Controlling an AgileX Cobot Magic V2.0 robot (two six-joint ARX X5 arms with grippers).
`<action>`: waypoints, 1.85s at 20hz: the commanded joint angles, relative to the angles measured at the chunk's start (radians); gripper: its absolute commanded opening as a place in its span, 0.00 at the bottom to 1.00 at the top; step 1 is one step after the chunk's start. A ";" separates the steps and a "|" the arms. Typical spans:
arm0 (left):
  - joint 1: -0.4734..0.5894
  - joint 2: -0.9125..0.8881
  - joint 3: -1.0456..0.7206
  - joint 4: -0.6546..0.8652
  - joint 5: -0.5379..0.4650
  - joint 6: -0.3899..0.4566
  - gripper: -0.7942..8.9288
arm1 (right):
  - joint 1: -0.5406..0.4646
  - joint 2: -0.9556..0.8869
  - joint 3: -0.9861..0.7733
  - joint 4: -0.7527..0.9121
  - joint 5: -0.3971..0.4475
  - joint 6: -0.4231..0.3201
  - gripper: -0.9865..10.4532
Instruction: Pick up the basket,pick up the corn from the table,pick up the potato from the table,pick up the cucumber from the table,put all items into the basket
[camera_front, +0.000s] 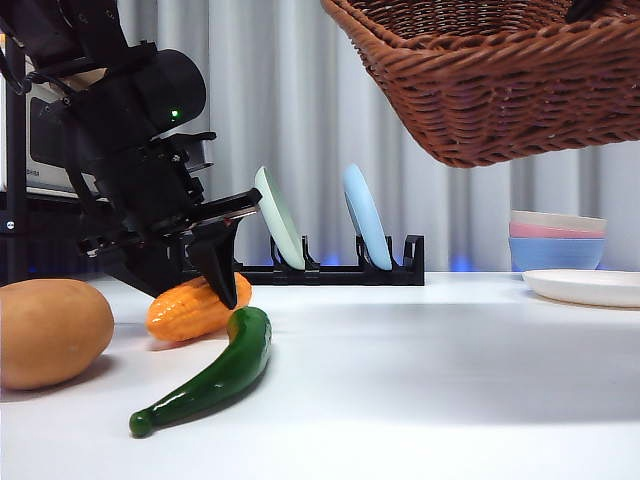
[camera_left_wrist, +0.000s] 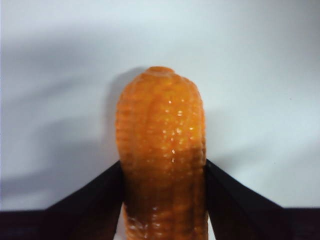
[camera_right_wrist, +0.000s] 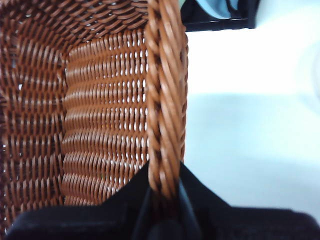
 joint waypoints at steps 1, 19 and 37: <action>0.005 -0.065 0.015 -0.031 -0.007 0.048 0.07 | 0.000 0.014 0.000 0.020 0.023 0.008 0.07; -0.480 -0.387 0.039 0.064 -0.177 -0.087 0.07 | 0.103 0.313 0.000 0.182 -0.041 0.139 0.07; -0.523 -0.339 0.063 -0.016 -0.181 -0.076 0.61 | 0.134 0.313 0.000 0.149 -0.040 0.145 0.07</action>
